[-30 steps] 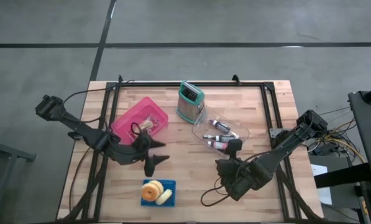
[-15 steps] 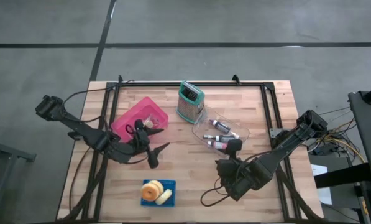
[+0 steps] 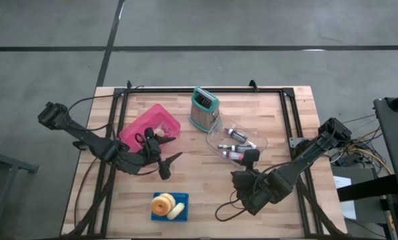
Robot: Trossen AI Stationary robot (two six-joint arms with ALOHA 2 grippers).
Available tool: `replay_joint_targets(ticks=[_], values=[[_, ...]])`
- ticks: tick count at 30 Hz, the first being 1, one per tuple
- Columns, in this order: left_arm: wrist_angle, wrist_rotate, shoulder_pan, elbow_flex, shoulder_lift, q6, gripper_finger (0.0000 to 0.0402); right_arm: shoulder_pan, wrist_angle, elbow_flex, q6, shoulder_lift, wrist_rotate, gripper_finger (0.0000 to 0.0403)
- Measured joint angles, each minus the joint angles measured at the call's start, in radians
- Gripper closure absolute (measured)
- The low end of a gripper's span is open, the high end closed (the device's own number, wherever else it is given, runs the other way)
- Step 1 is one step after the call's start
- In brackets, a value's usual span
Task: Pick & Place Food Item
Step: Return to Home Position
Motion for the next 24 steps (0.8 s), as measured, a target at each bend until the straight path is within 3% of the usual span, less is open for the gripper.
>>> replay_joint_targets(ticks=[24], values=[[0.0,0.06,0.007,0.0,0.0,0.013,0.011,-0.004,0.057,0.0,0.003,0.0,0.003,0.0158]])
